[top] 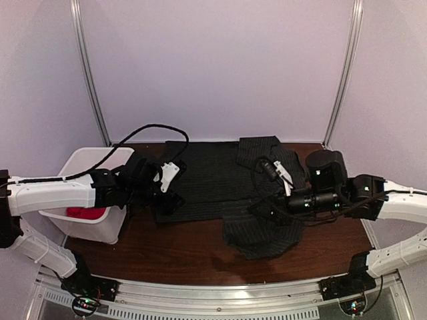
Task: Fold and stack the mixed laundry pile
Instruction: Fold the flattened shirt at the center of the board.
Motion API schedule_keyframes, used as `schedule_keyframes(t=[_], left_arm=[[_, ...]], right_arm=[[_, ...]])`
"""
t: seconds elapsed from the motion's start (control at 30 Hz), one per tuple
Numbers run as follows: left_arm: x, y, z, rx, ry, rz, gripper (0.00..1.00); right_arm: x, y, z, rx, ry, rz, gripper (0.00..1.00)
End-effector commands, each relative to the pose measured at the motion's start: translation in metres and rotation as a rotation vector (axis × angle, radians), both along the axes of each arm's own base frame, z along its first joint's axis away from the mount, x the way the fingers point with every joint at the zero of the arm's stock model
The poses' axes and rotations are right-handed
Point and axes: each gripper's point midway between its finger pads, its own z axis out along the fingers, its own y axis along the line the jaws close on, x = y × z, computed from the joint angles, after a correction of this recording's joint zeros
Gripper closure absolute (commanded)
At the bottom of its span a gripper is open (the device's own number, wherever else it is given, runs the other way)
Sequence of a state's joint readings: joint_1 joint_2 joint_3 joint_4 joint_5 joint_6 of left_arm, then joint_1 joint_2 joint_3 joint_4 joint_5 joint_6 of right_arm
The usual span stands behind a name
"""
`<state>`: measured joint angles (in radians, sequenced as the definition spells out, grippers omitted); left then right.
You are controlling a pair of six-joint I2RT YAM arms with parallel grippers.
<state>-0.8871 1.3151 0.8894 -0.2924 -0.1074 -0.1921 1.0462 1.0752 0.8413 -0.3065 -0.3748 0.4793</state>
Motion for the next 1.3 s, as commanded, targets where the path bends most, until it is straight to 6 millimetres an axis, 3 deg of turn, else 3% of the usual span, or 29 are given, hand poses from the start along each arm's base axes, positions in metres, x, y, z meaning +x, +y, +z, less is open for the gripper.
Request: schedule_keyframes(t=[0.0, 0.3, 0.47, 0.57, 0.7, 0.87, 1.07, 1.27], left_arm=[[0.015, 0.019, -0.027, 0.034, 0.079, 0.12, 0.45], [0.027, 0.048, -0.066, 0.076, 0.192, 0.263, 0.45], [0.032, 0.054, -0.071, 0.002, 0.251, 0.383, 0.45], [0.03, 0.039, -0.068, -0.055, 0.273, 0.324, 0.43], [0.046, 0.014, -0.061, -0.065, 0.237, 0.234, 0.43], [0.081, -0.016, -0.065, -0.05, 0.203, 0.215, 0.45], [0.114, -0.024, -0.096, 0.039, 0.209, 0.276, 0.47], [0.111, -0.029, -0.137, 0.061, 0.292, 0.273, 0.48]], right_arm=[[0.034, -0.03, 0.045, -0.023, -0.208, -0.167, 1.0], [0.086, -0.074, 0.157, -0.019, -0.587, -0.415, 1.0], [0.109, -0.096, 0.191, -0.044, -0.691, -0.505, 1.0], [0.117, -0.109, 0.189, -0.083, -0.698, -0.532, 1.0], [0.131, -0.129, 0.15, -0.167, -0.634, -0.597, 1.0], [0.194, -0.167, 0.065, -0.255, -0.48, -0.744, 1.0], [0.256, -0.169, -0.032, -0.299, -0.281, -0.727, 1.0], [0.295, -0.19, -0.122, -0.406, -0.093, -0.75, 1.0]])
